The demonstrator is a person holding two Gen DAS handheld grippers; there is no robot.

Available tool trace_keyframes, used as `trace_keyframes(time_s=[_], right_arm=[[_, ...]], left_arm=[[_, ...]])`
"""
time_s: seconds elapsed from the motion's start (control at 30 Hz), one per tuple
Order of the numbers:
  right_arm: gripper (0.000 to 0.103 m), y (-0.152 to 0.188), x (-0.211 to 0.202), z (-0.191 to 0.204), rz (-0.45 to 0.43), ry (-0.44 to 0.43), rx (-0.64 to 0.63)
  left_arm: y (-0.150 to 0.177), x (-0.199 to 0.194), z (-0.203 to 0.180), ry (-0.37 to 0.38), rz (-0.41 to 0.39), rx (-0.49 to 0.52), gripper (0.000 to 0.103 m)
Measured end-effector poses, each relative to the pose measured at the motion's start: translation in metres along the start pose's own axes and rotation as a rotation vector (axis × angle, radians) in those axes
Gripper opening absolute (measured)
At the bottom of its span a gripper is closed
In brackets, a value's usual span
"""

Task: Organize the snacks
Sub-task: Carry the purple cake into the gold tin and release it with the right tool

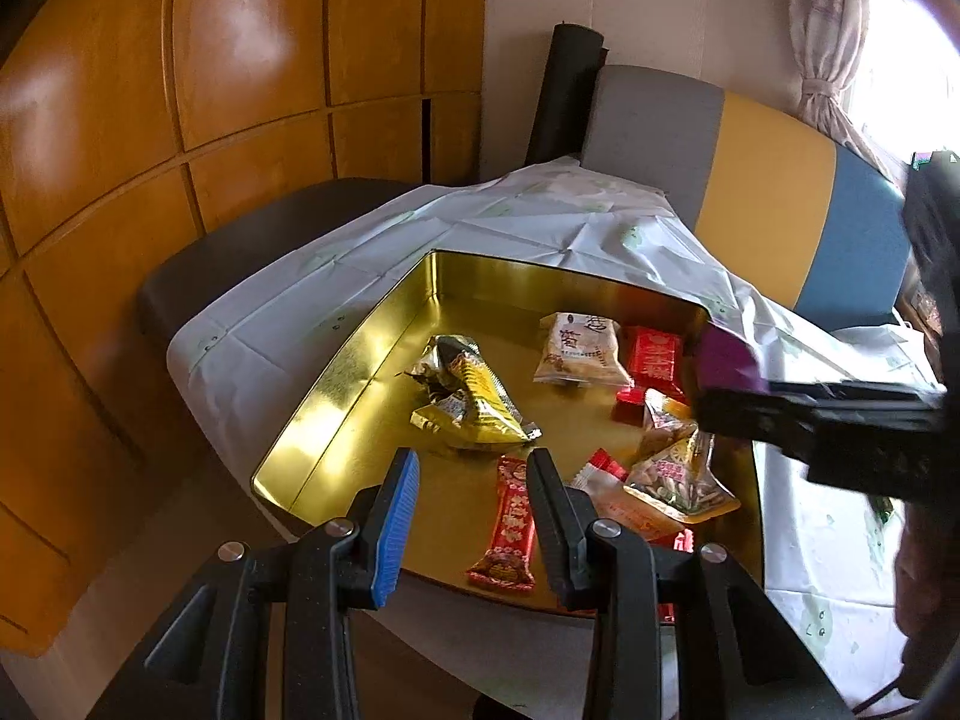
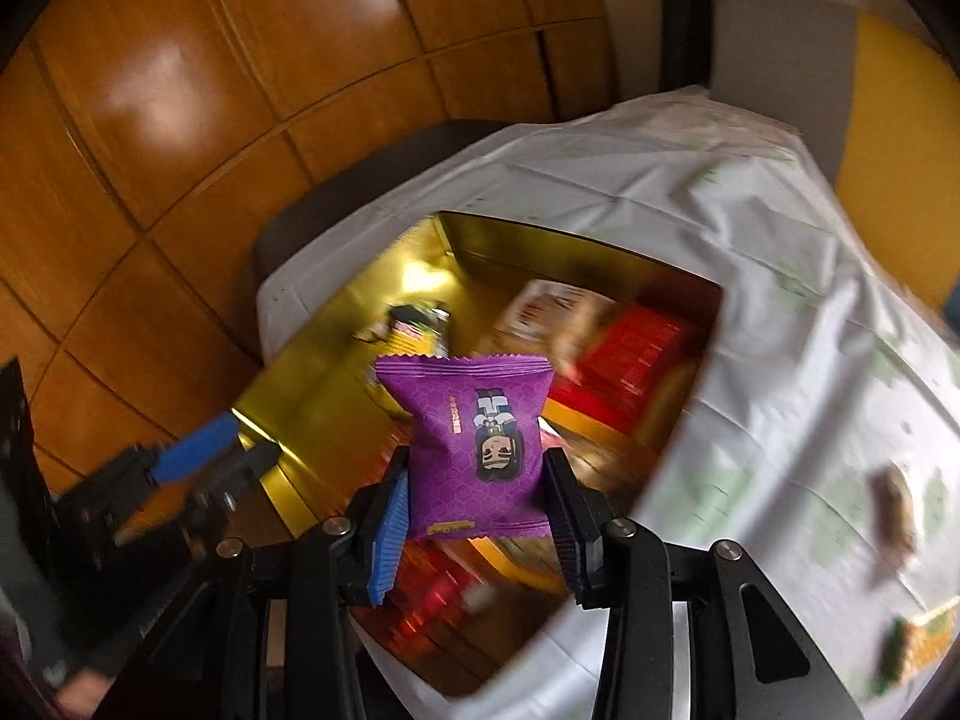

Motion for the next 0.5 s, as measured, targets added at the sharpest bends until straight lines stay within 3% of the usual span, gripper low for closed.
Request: trace_keyframes(time_s=[0.23,0.5], right_arm=[[0.051,-0.003,0.022,0.01,0.017,-0.047,0.026],[0.052,0.011,0.002,-0.006,-0.012,-0.014,0.049]], left_arm=[[0.005,0.008,0.004,0.001,0.023,-0.011,0.038],[0.006,0.01,0.002,0.006,0.029,-0.013,0.038]])
Point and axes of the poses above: each gripper's, at about its wrist camera, not at the fingertips, and x roughly the way its jaws point, z to its left, y to its underside, the point moved 3 cm from there along x, roughly the way its jaws point, and after that the axes turned 2 degrees about z, right-handed, at the moved point
